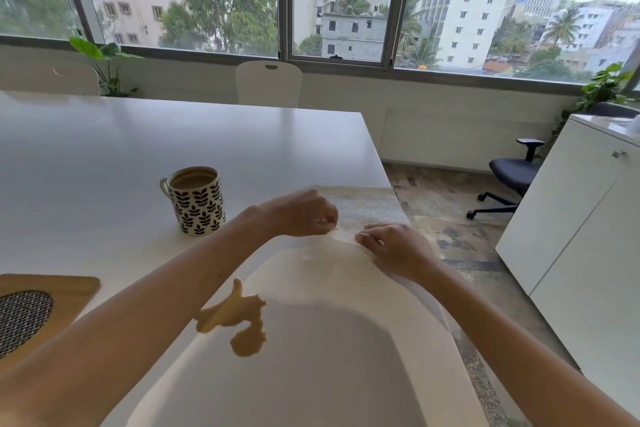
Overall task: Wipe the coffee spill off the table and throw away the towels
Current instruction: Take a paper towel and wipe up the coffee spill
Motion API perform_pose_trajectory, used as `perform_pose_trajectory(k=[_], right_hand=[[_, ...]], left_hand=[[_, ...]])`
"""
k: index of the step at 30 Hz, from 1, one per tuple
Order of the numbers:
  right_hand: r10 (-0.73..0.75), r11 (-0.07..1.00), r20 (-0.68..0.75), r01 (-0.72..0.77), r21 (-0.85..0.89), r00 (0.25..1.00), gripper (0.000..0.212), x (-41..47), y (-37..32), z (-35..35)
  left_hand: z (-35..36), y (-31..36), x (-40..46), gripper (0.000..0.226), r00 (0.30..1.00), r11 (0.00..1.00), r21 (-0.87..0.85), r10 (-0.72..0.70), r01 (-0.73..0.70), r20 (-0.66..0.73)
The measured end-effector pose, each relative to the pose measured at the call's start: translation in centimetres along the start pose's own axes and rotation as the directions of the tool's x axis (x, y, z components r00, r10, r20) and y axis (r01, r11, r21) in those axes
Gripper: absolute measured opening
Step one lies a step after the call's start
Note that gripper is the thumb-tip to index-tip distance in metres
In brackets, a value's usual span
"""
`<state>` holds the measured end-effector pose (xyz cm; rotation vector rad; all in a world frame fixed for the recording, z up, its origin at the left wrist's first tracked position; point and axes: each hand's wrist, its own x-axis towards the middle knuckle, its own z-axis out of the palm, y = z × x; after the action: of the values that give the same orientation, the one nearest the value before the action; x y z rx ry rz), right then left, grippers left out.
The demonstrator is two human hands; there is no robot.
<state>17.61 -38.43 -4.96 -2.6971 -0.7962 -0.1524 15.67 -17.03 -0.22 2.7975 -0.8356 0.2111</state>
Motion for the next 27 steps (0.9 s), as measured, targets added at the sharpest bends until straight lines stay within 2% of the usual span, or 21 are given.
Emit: perform_pose_trajectory(k=[2, 3, 4, 7, 10, 12, 14, 16, 18, 20, 22, 24, 27], right_hand=[[0.013, 0.995, 0.02, -0.015, 0.096, 1.0, 0.048, 0.6, -0.4, -0.6], [0.014, 0.994, -0.021, -0.012, 0.109, 1.0, 0.054, 0.8, -0.6, -0.8], [-0.002, 0.997, -0.082, 0.009, 0.081, 0.997, 0.052, 1.1, -0.8, -0.9], [-0.058, 0.998, -0.283, 0.053, -0.026, 0.957, 0.017, 2.5, -1.0, -1.3], [-0.055, 0.996, -0.464, 0.079, 0.033, 0.884, 0.015, 3.7, -1.4, -3.4], [-0.041, 0.988, -0.519, 0.111, 0.103, 0.853, 0.018, 4.0, -1.4, -5.5], [-0.005, 0.962, -0.527, 0.148, 0.231, 0.85, 0.019, 3.6, -1.7, -7.6], [0.077, 0.862, -0.479, 0.183, 0.473, 0.875, 0.021, 3.1, -2.3, -9.8], [0.137, 0.665, -0.4, 0.215, 0.715, 0.906, 0.025, 2.6, -3.1, -12.1], [0.117, 0.448, -0.333, 0.25, 0.859, 0.936, 0.03, 2.2, -3.7, -13.9], [0.076, 0.306, -0.29, 0.254, 0.917, 0.954, 0.036, 2.0, -4.1, -14.7], [0.071, 0.272, -0.272, 0.244, 0.931, 0.96, 0.044, 2.0, -4.0, -14.6], [0.087, 0.202, -0.239, 0.217, 0.955, 0.967, 0.054, 1.7, -3.7, -14.2]], left_hand=[[-0.5, 0.0, 0.4, 0.019, 1.0, 1.0, 0.028, 0.002, -0.001, -0.031], [-0.6, 0.1, 0.6, 0.019, 0.999, 0.999, 0.043, 0.008, -0.006, -0.052], [-0.7, 0.2, 0.8, 0.019, 0.997, 0.999, 0.052, 0.013, -0.008, -0.081], [-1.1, 0.4, 1.0, 0.019, 0.974, 0.999, 0.035, -0.023, 0.032, -0.224], [-1.9, -0.2, 0.6, 0.039, 0.927, 0.988, -0.093, -0.148, 0.123, -0.345], [-2.2, -0.8, 0.4, 0.057, 0.887, 0.952, -0.242, -0.271, 0.189, -0.373], [-2.5, -1.1, 0.1, 0.073, 0.849, 0.866, -0.445, -0.401, 0.229, -0.343], [-3.0, -1.5, -0.3, 0.094, 0.836, 0.714, -0.669, -0.485, 0.208, -0.258], [-3.7, -1.8, -0.9, 0.12, 0.843, 0.549, -0.821, -0.508, 0.158, -0.177], [-4.2, -1.8, -1.4, 0.138, 0.859, 0.413, -0.904, -0.498, 0.115, -0.118], [-4.0, -1.4, -1.4, 0.141, 0.893, 0.28, -0.959, -0.442, 0.051, -0.082], [-3.5, -0.9, -1.3, 0.13, 0.921, 0.181, -0.983, -0.384, 0.005, -0.066], [-3.0, 0.0, -1.0, 0.108, 0.927, 0.104, -0.994, -0.367, -0.036, -0.072]])
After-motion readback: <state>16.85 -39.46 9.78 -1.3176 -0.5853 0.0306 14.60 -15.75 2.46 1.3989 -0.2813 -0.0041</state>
